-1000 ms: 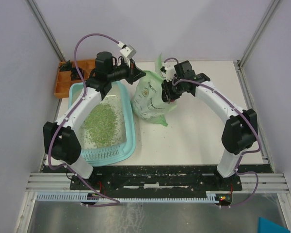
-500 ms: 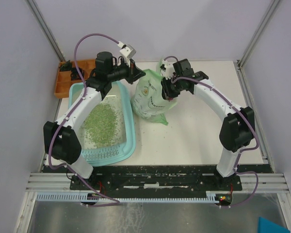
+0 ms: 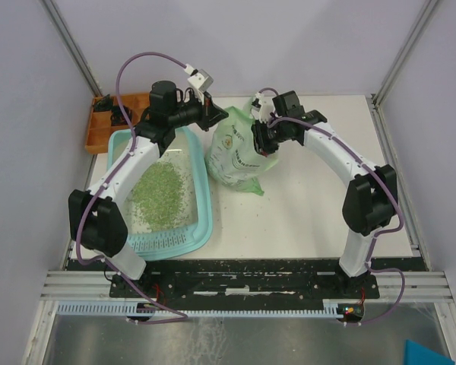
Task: Fill the litter box with clean litter
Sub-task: 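Scoop the cat litter from the cat litter bag.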
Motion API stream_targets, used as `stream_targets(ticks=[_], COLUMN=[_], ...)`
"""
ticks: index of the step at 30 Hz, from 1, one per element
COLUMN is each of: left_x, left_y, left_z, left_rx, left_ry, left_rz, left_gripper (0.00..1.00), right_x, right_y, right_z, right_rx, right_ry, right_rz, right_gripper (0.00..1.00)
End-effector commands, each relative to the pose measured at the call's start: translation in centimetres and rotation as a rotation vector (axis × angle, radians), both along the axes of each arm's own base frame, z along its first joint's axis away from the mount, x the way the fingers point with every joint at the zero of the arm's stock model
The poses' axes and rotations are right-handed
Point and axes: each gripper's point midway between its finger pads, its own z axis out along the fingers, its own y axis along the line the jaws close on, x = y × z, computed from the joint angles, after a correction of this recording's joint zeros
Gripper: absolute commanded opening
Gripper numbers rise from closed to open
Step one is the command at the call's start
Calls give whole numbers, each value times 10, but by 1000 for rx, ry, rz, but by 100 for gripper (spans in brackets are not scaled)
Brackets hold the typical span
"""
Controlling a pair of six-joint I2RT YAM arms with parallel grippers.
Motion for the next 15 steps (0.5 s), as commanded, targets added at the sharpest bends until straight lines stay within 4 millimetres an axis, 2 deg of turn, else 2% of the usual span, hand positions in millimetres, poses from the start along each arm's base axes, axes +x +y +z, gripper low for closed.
stream_targets(ticks=[1, 7, 15], left_x=[-13, -15, -14], left_y=[-15, -14, -12], left_z=[59, 60, 59], left_rx=[-104, -103, -96], left_ry=[-148, -152, -162], left_rz=[-79, -73, -62], left_gripper=[3, 3, 3], right_x=[14, 22, 23], right_y=[22, 15, 2], right_z=[74, 80, 98], right_rx=[282, 385, 456], right_ry=[-110, -73, -59], right_rz=[43, 15, 3], right_gripper=[2, 2, 2])
